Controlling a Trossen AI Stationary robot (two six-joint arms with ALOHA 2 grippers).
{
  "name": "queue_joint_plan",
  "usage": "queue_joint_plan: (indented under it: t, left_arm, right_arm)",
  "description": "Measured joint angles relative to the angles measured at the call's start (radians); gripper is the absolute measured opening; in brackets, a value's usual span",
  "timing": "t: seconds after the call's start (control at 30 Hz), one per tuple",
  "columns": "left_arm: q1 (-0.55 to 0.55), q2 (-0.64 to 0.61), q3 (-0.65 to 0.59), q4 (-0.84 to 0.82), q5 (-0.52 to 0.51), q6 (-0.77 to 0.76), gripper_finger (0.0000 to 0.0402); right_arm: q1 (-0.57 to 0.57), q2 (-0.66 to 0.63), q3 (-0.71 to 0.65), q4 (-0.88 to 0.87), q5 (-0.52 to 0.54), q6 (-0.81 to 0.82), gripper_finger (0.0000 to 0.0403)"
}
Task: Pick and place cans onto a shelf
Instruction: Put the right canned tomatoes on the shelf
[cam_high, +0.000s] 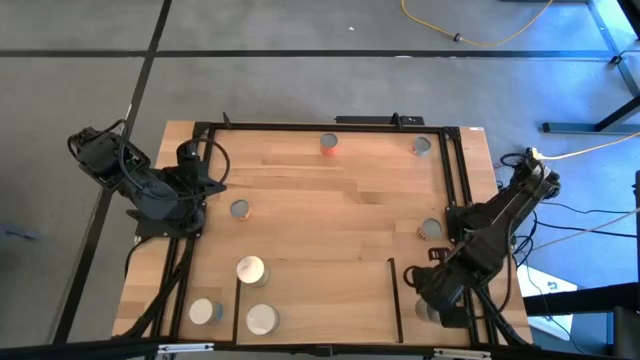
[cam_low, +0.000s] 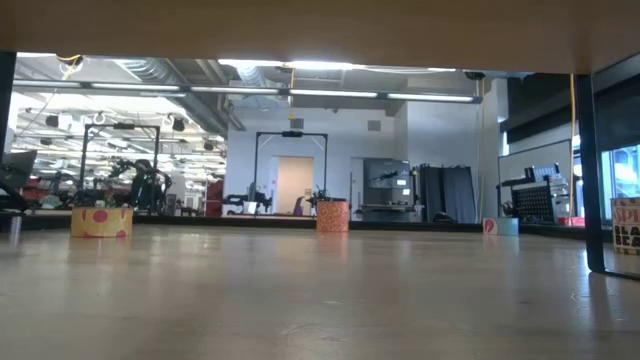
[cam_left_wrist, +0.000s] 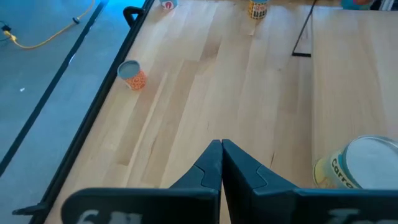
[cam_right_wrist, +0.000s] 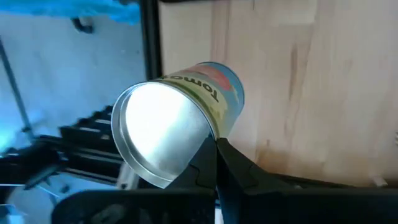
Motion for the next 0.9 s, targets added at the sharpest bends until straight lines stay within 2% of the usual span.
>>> queue_joint_plan:
  t: [0.37, 0.67, 0.9]
  left_arm:
    - [0.000, 0.000, 0.000, 0.000, 0.052, 0.007, 0.0000]
    - [0.000, 0.000, 0.000, 0.000, 0.053, 0.027, 0.0000]
    - [0.000, 0.000, 0.000, 0.000, 0.053, 0.028, 0.0000]
  right_arm:
    - [-0.046, -0.001, 0.336, -0.313, -0.002, 0.101, 0.0000]
    - [-0.115, -0.002, 0.477, -0.308, 0.083, 0.097, 0.0000]
    - [-0.210, 0.000, 0.500, -0.308, 0.072, 0.019, 0.0000]
